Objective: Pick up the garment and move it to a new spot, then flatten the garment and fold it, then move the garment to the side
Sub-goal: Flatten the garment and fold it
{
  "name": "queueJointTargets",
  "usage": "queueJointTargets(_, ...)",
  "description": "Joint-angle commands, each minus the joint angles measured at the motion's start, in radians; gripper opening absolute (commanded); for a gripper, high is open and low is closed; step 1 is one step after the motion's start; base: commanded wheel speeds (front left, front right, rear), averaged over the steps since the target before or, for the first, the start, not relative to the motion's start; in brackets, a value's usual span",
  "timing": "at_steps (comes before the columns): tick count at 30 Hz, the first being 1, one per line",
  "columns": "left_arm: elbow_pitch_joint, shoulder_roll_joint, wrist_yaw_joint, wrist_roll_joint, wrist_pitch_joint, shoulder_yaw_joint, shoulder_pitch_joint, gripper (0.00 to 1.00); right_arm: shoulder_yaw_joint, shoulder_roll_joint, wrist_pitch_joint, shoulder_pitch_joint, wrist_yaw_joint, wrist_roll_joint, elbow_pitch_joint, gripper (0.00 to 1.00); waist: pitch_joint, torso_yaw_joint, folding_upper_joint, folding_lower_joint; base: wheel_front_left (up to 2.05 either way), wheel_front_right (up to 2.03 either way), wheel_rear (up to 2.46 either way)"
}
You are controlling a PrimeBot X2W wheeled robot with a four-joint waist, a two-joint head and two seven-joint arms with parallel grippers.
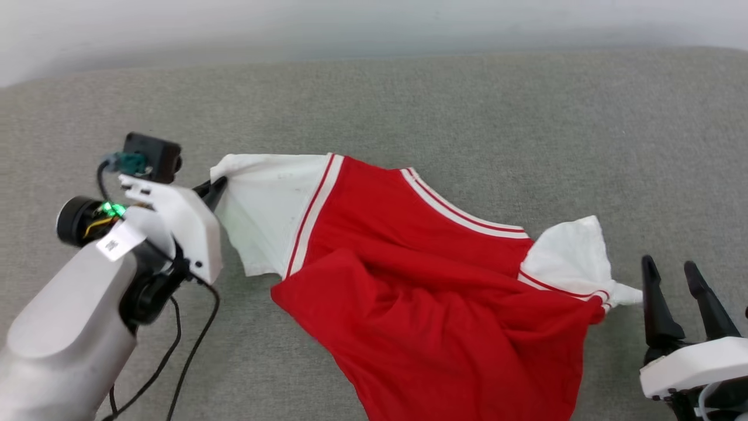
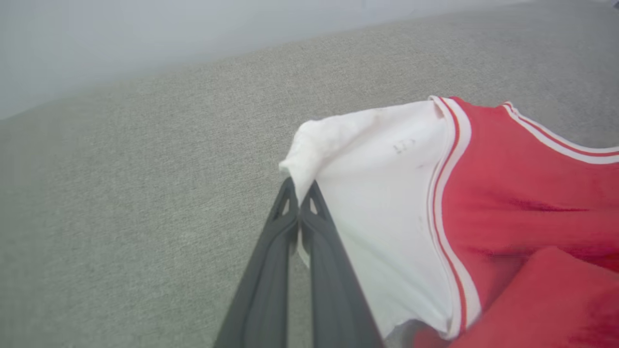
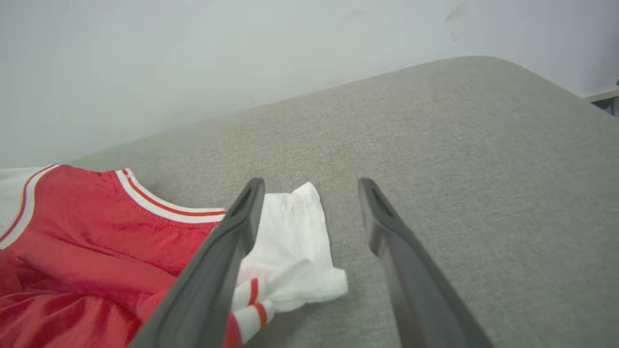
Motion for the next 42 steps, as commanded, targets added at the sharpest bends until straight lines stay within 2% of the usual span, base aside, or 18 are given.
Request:
queueJointTargets(1, -0.017, 0.009, 0.012, -0.005, -0.01, 0.008, 0.021, 0.0, -0.01, 0.0, 0.009, -0.015, -0.001, 0.006, 0.009, 1.0, -0.013, 0.013, 0.0, 0.0, 0.0, 0.0, 0.0)
queueJointTargets(4, -0.099, 0.04, 0.053, -0.023, -0.03, 0.035, 0.085, 0.0, -0.05, 0.0, 0.109, -0.045, -0.001, 0.019, 0.065, 1.0, -0.021, 0.027, 0.0, 0.0, 0.0, 0.0, 0.0)
queueJointTargets(7, -0.175, 0.048, 0.075, -0.048, -0.036, 0.05, 0.131, 0.0, -0.075, -0.002, 0.231, -0.093, -0.001, 0.019, 0.106, 1.0, -0.02, 0.045, 0.0, 0.0, 0.0, 0.0, 0.0)
queueJointTargets(13, -0.274, 0.049, 0.105, -0.064, -0.044, 0.064, 0.159, 0.0, -0.068, -0.084, 0.503, -0.244, -0.001, 0.012, 0.175, 1.0, 0.018, 0.086, 0.0, 0.0, 0.0, 0.0, 0.0)
queueJointTargets(18, -0.305, 0.036, 0.109, -0.062, -0.055, 0.065, 0.149, 0.0, -0.017, -0.14, 0.7, -0.364, -0.001, -0.011, 0.22, 1.0, 0.051, 0.111, 0.0, 0.0, 0.0, 0.0, 0.0)
queueJointTargets(23, -0.301, 0.024, 0.098, -0.067, -0.062, 0.06, 0.138, 0.0, 0.054, -0.172, 0.823, -0.425, -0.001, -0.016, 0.27, 1.0, 0.076, 0.129, 0.0, 0.0, 0.0, 0.0, 0.0)
queueJointTargets(29, -0.281, 0.014, 0.087, -0.073, -0.068, 0.055, 0.136, 0.0, 0.087, -0.154, 0.986, -0.401, -0.001, 0.013, 0.379, 1.0, 0.082, 0.139, 0.0, 0.0, 0.0, 0.0, 0.0)
queueJointTargets(30, -0.277, 0.013, 0.088, -0.072, -0.069, 0.056, 0.135, 0.0, 0.085, -0.143, 1.013, -0.396, -0.001, 0.018, 0.392, 0.91, 0.081, 0.139, 0.0, 0.0, 0.0, 0.0, 0.0)
queueJointTargets(31, -0.274, 0.013, 0.086, -0.073, -0.07, 0.056, 0.136, 0.0, 0.083, -0.14, 1.027, -0.394, -0.001, 0.021, 0.398, 0.39, 0.079, 0.14, 0.0, 0.0, 0.0, 0.0, 0.0)
queueJointTargets(32, -0.27, 0.013, 0.085, -0.075, -0.069, 0.055, 0.135, 0.0, 0.079, -0.137, 1.035, -0.395, -0.001, 0.027, 0.401, 0.0, 0.078, 0.14, 0.0, 0.0, 0.0, 0.0, 0.0)
queueJointTargets(36, -0.256, 0.011, 0.08, -0.078, -0.075, 0.06, 0.127, 0.0, 0.068, -0.141, 1.006, -0.42, -0.001, 0.036, 0.377, 0.0, 0.07, 0.137, 0.0, 0.0, 0.0, 0.0, 0.0)
queueJointTargets(42, -0.223, 0.004, 0.085, -0.068, -0.105, 0.081, 0.09, 0.0, 0.067, -0.182, 0.811, -0.486, -0.001, 0.012, 0.308, 0.0, 0.037, 0.126, 0.0, 0.0, 0.0, 0.0, 0.0)
